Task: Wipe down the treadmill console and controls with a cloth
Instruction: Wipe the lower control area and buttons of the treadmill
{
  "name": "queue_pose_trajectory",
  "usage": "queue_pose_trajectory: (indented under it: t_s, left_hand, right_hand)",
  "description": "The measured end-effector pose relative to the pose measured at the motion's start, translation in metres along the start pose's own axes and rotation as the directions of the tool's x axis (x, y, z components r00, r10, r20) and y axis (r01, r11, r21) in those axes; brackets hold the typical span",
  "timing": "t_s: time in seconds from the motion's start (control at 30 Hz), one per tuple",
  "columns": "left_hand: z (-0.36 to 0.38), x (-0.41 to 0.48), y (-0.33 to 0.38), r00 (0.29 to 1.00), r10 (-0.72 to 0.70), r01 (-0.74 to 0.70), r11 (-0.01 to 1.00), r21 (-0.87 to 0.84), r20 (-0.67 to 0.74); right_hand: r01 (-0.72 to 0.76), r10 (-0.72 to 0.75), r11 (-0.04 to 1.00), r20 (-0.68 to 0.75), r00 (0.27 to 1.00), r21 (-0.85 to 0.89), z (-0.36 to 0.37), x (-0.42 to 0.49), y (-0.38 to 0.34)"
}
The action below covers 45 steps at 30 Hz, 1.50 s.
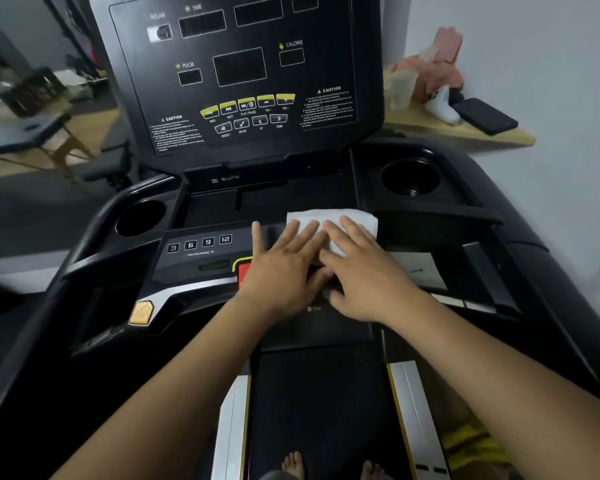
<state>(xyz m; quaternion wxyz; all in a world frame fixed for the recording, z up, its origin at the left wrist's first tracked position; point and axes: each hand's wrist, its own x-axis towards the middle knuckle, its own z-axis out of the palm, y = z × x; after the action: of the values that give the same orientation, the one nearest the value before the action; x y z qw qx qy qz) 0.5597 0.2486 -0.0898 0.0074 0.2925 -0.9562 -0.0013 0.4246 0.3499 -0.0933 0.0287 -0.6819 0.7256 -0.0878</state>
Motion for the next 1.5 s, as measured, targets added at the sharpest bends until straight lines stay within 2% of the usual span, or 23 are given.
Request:
queue_pose_trajectory:
  t_s: [0.1, 0.3, 0.53, 0.67, 0.77, 0.9, 1.03, 1.13, 1.3, 1.4, 1.5]
  left_hand:
    - [0.001, -0.003, -0.014, 1.0, 0.006, -0.006, 1.0, 0.006, 0.011]
    - [0.012, -0.041, -0.022, 0.99, 0.142, -0.143, 0.988, 0.056, 0.025]
    - [-0.005, 0.001, -0.036, 0.997, 0.081, -0.081, 0.997, 0.019, 0.022]
    - [0.006, -0.024, -0.043, 0.985, 0.153, -0.155, 0.988, -0.022, -0.075]
    - [0.006, -0.015, -0.042, 0.984, 0.129, -0.136, 0.989, -0.053, -0.123]
    - [-0.01, 0.008, -0.044, 0.99, 0.105, -0.109, 0.993, -0.04, -0.093]
    - [0.0, -0.011, -0.049, 0.985, 0.138, -0.15, 0.982, -0.115, -0.104]
    - [-0.001, -0.013, -0.048, 0.99, 0.131, -0.139, 0.977, -0.162, -0.062]
    - [-0.013, 0.012, -0.038, 0.991, 0.103, -0.115, 0.985, -0.132, -0.089]
    - [-0.001, -0.008, -0.036, 0.982, 0.152, -0.162, 0.983, -0.086, -0.116]
    - [0.014, -0.04, -0.025, 0.977, 0.201, -0.205, 0.978, -0.048, -0.066]
  right_hand:
    - [-0.03, 0.03, 0.998, 0.003, 1.0, -0.054, 0.009, 0.011, -0.012]
    - [0.056, -0.055, 0.986, 0.01, 0.998, -0.157, 0.025, -0.031, -0.007]
    - [-0.012, 0.016, 0.988, 0.022, 1.0, -0.157, 0.009, 0.012, -0.011]
    - [0.039, -0.027, 0.977, 0.064, 0.998, -0.208, 0.017, -0.016, -0.012]
    - [0.008, 0.015, 0.968, 0.088, 0.996, -0.251, 0.008, -0.005, -0.006]
    - [-0.036, 0.055, 0.97, 0.076, 0.996, -0.239, 0.002, 0.015, -0.009]
    - [0.019, -0.002, 0.978, 0.083, 0.997, -0.206, 0.014, -0.013, -0.01]
    - [0.034, -0.019, 0.98, 0.081, 0.997, -0.198, 0.013, -0.015, -0.001]
    - [-0.024, 0.04, 0.978, 0.073, 0.997, -0.208, 0.001, 0.015, -0.001]
    - [-0.015, 0.029, 0.969, 0.054, 0.998, -0.246, 0.012, -0.009, -0.011]
    - [0.007, 0.01, 0.965, 0.063, 0.998, -0.26, 0.027, -0.043, -0.016]
